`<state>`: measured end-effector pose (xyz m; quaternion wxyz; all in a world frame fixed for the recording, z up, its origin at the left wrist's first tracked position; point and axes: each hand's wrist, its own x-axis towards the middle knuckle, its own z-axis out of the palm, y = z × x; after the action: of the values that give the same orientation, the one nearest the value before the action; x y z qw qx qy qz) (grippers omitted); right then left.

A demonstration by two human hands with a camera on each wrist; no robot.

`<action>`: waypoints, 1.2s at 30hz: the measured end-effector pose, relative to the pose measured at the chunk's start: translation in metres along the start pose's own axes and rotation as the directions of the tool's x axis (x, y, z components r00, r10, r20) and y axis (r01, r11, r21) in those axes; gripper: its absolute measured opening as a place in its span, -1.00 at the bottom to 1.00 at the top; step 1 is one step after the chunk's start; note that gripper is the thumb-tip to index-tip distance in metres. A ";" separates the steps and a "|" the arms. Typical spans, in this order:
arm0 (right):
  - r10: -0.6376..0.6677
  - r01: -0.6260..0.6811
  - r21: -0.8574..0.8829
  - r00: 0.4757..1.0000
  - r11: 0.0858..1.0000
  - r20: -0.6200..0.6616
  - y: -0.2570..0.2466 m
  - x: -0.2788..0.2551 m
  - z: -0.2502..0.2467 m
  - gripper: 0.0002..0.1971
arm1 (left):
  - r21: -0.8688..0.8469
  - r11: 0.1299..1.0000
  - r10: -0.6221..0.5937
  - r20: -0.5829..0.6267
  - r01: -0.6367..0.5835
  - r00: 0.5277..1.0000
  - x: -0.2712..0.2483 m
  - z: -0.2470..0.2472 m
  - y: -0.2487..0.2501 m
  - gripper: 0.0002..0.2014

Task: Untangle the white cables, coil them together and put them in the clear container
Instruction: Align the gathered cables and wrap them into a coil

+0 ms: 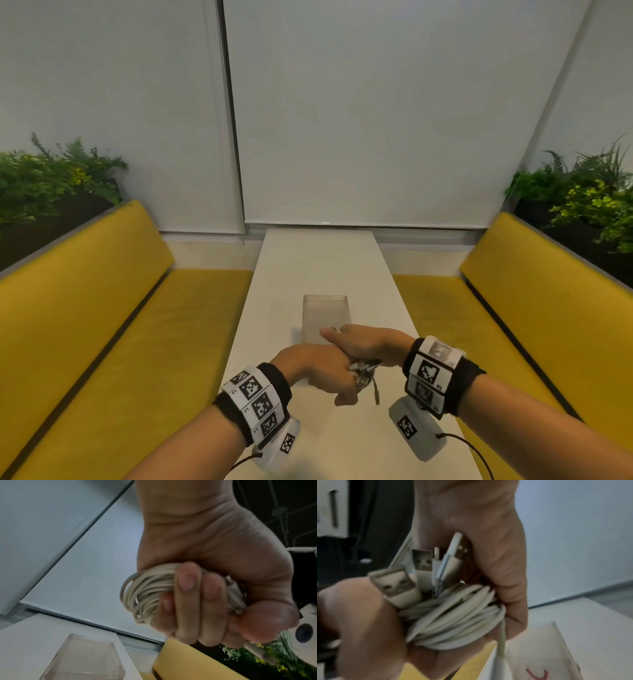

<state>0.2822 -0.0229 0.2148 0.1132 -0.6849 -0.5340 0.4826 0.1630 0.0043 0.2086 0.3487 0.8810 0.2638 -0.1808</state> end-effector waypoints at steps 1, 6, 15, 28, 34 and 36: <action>-0.009 0.005 -0.056 0.997 0.998 -0.077 0.000 0.001 0.004 -0.35 | 0.032 0.999 -0.015 -0.017 0.015 1.000 0.002 0.000 -0.001 -0.86; -0.053 0.006 -0.173 0.962 0.985 -0.269 -0.002 0.002 0.008 -0.29 | 0.133 0.990 -0.043 -0.059 0.050 0.997 0.004 -0.005 -0.006 -0.61; -0.313 0.119 -0.383 0.808 0.916 -0.498 0.002 0.001 0.001 -0.48 | 0.269 0.962 0.121 -0.281 -0.043 0.952 0.010 -0.015 -0.004 -0.67; -0.359 0.211 -0.293 0.623 0.933 -0.695 -0.005 0.018 -0.021 -0.61 | 0.553 0.826 0.502 -0.637 -0.106 0.586 0.012 -0.032 -0.024 -0.82; -0.314 0.228 -0.223 0.550 0.948 -0.774 -0.004 0.023 -0.021 -0.62 | 0.609 0.772 0.622 -0.668 -0.181 0.409 0.038 -0.016 -0.050 -0.72; -0.301 0.227 -0.208 0.546 0.951 -0.781 -0.004 0.027 -0.021 -0.64 | 0.635 0.742 0.666 -0.663 -0.214 0.341 0.040 -0.015 -0.053 -0.74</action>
<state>0.2954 0.0085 0.2136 0.3852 -0.7440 -0.5407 0.0755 0.1654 0.0611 0.1714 -0.0061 0.9365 0.0955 0.3374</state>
